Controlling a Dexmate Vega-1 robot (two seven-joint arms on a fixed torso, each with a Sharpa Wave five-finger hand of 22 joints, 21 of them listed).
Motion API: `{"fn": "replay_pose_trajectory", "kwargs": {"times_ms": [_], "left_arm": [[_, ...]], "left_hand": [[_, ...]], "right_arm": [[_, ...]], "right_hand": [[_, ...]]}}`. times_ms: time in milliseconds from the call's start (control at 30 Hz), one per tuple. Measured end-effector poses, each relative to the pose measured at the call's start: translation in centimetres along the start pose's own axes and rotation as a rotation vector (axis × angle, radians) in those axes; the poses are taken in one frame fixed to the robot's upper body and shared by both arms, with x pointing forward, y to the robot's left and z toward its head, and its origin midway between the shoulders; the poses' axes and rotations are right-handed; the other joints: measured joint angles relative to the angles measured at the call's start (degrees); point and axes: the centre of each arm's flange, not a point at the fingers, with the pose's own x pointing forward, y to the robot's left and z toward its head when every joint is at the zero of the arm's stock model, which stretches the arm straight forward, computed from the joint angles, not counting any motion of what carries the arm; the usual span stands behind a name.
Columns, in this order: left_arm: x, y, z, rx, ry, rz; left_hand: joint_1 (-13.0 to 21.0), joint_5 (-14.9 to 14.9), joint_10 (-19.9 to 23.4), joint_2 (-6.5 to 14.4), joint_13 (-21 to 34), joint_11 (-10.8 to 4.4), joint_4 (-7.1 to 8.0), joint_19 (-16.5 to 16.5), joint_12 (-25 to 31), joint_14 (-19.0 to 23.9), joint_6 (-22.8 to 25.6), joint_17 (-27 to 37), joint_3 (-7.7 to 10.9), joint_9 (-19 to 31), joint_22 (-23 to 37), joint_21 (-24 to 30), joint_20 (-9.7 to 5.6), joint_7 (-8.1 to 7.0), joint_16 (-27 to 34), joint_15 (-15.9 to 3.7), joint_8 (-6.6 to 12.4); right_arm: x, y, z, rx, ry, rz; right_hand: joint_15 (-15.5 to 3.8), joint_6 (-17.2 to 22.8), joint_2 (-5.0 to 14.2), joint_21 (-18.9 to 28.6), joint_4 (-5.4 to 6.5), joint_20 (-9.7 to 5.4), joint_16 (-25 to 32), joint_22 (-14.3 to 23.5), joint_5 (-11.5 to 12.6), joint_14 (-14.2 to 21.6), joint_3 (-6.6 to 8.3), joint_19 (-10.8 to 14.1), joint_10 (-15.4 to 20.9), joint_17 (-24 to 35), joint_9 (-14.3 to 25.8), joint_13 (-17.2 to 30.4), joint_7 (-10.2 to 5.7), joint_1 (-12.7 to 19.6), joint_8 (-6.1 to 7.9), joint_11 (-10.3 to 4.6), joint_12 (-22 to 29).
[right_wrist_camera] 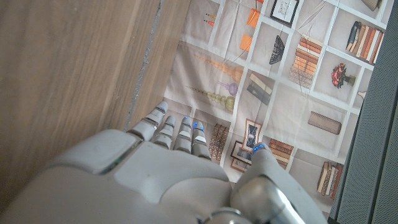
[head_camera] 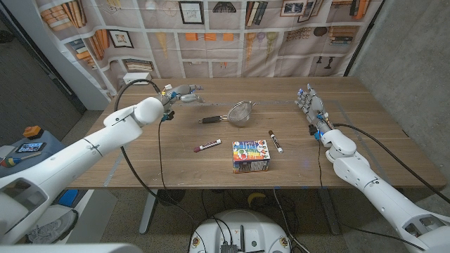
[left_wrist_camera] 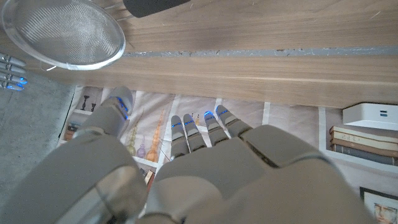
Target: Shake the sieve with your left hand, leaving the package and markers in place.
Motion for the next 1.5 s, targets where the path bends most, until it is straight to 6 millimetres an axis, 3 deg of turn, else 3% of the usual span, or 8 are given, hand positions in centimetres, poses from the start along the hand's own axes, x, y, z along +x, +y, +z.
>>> {"fn": "replay_pose_trajectory", "kwargs": {"times_ms": [433,567,933,1133,1233,1300,1500], "left_arm": [[0.9,-0.7,2.0,0.180,0.031,-0.065],[1.2,-1.0,2.8,0.238,0.047,-0.089],[2.1,-1.8,4.3,0.348,0.096,-0.137],[2.4,-2.3,5.0,0.396,0.117,-0.145],[2.6,-2.5,5.3,0.414,0.128,-0.145],[2.7,-2.7,5.5,0.417,0.129,-0.146],[2.9,-3.3,6.0,0.454,0.154,-0.145]], "left_hand": [[2.14,0.00,0.00,-1.56,0.00,0.00,0.16,-1.49,-0.22,-1.52,0.00,0.00,0.16,0.00,0.00,0.00,-0.05,0.00,-0.27,0.23,0.00],[3.14,0.00,0.00,-2.09,0.00,0.00,0.16,-2.73,-0.22,-2.83,0.00,0.00,0.16,-0.01,0.00,0.01,0.56,0.00,-0.28,0.31,0.00],[5.63,0.00,-0.01,-3.07,0.00,0.01,0.55,-6.00,-0.43,-5.47,-0.01,0.00,-0.25,-0.01,0.14,0.01,3.83,0.00,-0.27,0.48,-0.52],[6.41,0.00,-0.01,-3.37,0.00,0.00,0.55,-7.34,-0.43,-6.27,-0.02,0.00,-0.25,-0.01,0.14,0.01,4.36,0.02,-0.27,0.29,-0.74],[7.83,0.00,-0.01,-3.13,0.00,0.01,0.78,-6.24,-0.42,-5.80,-0.23,0.00,-0.48,-0.01,0.14,0.59,7.44,0.22,-0.27,0.76,-0.74],[8.11,0.00,-0.01,-3.31,0.00,0.01,0.53,-5.44,-0.42,-5.30,-0.23,0.00,-0.73,-0.01,0.14,0.92,8.65,0.22,0.00,1.26,-0.74],[8.64,0.00,0.63,-3.22,0.00,-0.01,0.76,-5.14,-0.15,-5.02,-0.23,-0.01,-0.98,-0.01,0.14,0.92,8.96,0.22,0.00,1.54,-0.74]], "right_arm": [[0.0,-0.3,-0.2,-0.001,0.005,-0.007],[0.1,-0.4,-0.2,-0.003,0.006,-0.007],[0.3,-0.6,-0.3,0.001,0.005,-0.010],[0.3,-0.6,-0.3,0.003,0.004,-0.014],[0.2,-0.5,-0.3,0.005,0.002,-0.017],[0.1,-0.4,-0.2,0.006,0.001,-0.018],[-0.2,-0.3,-0.1,0.006,-0.001,-0.021]], "right_hand": [[0.00,0.00,0.46,0.00,0.00,0.00,0.00,0.00,0.00,0.00,0.00,0.00,0.00,-0.27,0.00,0.00,0.00,-0.46,0.00,0.00,0.00],[0.00,-0.21,0.46,0.00,0.00,0.00,0.00,0.00,0.00,0.00,0.00,0.00,0.00,-0.53,0.00,0.01,-0.21,-0.46,0.00,0.00,0.00],[0.00,-0.21,0.46,0.00,0.00,0.00,0.00,0.00,0.00,0.00,0.33,0.00,0.00,-0.80,0.00,0.01,-0.21,-0.46,0.00,0.00,0.00],[0.00,-0.21,0.46,0.00,0.00,0.00,0.00,0.00,0.00,0.00,0.33,0.00,0.00,-1.03,0.00,0.01,-0.21,-0.46,0.00,0.00,0.00],[0.00,-0.21,0.46,0.00,0.00,0.00,0.00,0.00,0.00,0.00,0.33,0.00,0.00,-1.07,-0.01,0.01,-0.21,-0.46,0.00,0.00,0.00],[0.00,-0.21,0.46,0.00,0.00,0.00,-0.01,0.00,0.00,0.00,0.33,0.00,0.00,-1.07,0.00,0.01,-0.21,-0.46,0.00,0.00,0.00],[0.00,-0.21,0.46,0.00,0.00,0.00,0.23,0.00,0.00,-0.01,0.33,0.00,0.00,-1.26,-0.01,0.01,-0.21,-0.46,0.00,0.00,0.00]]}}
